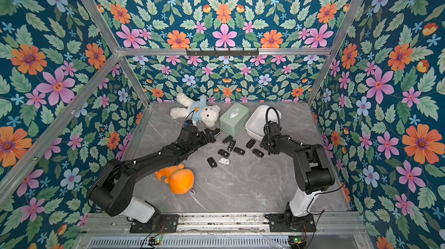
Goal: Place the car key into the storage box
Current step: Pick up the car key from the center of the board.
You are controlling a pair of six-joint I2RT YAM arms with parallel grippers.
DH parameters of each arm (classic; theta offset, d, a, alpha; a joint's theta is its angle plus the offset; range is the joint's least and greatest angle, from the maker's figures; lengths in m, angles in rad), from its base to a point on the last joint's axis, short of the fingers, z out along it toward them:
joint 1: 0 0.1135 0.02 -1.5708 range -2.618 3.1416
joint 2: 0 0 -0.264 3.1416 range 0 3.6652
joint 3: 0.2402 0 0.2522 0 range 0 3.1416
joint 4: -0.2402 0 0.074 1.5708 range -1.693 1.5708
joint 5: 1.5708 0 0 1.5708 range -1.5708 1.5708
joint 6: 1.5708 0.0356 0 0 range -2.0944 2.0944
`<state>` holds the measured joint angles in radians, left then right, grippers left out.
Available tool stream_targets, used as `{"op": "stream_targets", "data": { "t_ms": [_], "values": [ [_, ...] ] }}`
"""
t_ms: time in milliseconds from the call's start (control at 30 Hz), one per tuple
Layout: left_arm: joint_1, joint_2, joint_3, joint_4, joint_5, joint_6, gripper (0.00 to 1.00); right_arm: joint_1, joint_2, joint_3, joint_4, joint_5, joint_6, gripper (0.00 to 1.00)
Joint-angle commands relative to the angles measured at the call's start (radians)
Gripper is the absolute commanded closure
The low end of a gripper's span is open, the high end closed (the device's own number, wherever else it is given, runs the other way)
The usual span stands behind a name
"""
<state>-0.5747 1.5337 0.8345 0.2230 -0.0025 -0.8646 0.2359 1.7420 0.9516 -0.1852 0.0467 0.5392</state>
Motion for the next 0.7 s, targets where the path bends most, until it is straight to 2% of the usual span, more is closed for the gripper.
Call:
{"op": "stream_targets", "data": {
  "t_ms": [0, 167, 367, 567, 667],
  "values": [
    [0.001, -0.005, 0.002, -0.005, -0.011, 0.002, 0.0, 0.009, 0.029, 0.028, -0.066, 0.088, -0.012, 0.47],
    [0.001, -0.014, 0.0, -0.013, -0.022, 0.008, 0.0, 0.011, 0.049, 0.032, -0.078, 0.11, -0.01, 0.48],
    [0.001, -0.021, 0.0, -0.019, -0.026, 0.009, 0.0, 0.01, 0.068, 0.03, -0.083, 0.122, -0.006, 0.6],
    [0.001, -0.035, -0.001, -0.027, -0.042, 0.009, 0.0, 0.01, 0.049, 0.016, -0.076, 0.113, -0.005, 0.67],
    [0.001, -0.036, 0.001, -0.028, -0.048, 0.01, 0.0, 0.01, 0.01, 0.01, -0.082, 0.121, -0.006, 0.68]
  ]
}}
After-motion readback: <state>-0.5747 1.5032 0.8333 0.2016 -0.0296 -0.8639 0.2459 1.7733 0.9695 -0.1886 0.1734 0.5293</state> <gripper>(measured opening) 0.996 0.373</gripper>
